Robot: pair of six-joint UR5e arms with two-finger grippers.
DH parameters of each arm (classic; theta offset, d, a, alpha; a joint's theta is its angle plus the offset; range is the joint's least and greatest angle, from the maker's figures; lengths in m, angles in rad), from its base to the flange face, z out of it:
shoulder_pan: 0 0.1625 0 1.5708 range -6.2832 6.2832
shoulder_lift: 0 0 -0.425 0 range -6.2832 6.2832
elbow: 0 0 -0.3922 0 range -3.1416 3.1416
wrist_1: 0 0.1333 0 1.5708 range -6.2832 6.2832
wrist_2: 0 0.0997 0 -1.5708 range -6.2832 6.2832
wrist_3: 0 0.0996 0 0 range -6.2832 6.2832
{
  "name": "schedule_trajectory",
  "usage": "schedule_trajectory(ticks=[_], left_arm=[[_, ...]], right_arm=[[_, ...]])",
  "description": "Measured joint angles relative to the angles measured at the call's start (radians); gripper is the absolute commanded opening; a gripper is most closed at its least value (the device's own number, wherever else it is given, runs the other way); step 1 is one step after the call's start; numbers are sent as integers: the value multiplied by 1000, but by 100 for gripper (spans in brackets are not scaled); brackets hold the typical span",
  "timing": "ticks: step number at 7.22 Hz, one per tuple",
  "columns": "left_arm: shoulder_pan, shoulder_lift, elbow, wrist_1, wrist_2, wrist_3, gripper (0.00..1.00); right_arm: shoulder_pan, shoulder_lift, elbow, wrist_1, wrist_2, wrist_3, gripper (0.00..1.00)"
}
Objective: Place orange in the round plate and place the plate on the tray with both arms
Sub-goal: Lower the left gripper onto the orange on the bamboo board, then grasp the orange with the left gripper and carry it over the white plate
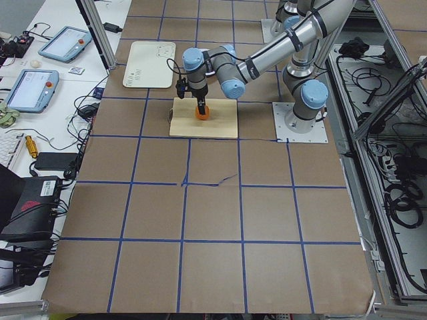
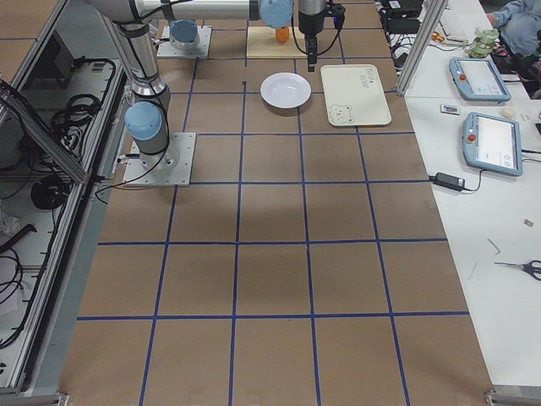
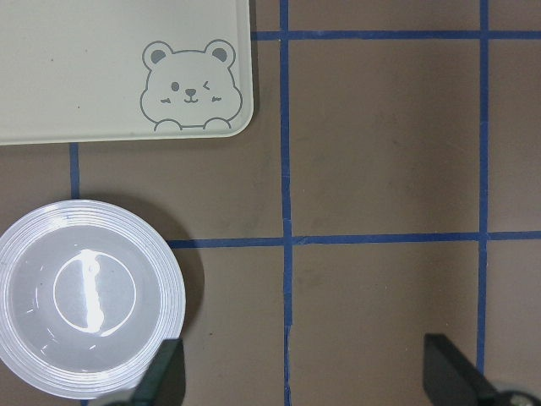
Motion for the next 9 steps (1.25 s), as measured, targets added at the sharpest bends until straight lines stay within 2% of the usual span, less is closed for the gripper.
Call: schedule_trajectory(ticks=[5,6,8,9], left_arm=[[0,-65,-4,8,0,-6,100],[-1,-74,-4,8,-1,-13,93],[-3,-92,0,12,-5,-31,21],[-4,-99,4,21,-9,-45,1]], right_arm=[[-10,0,2,1,3,-3,100],[-10,0,3,1,4,-3,100],[-11,0,4,1,7,-2,100],[-11,-1,4,2,7,-2,100]])
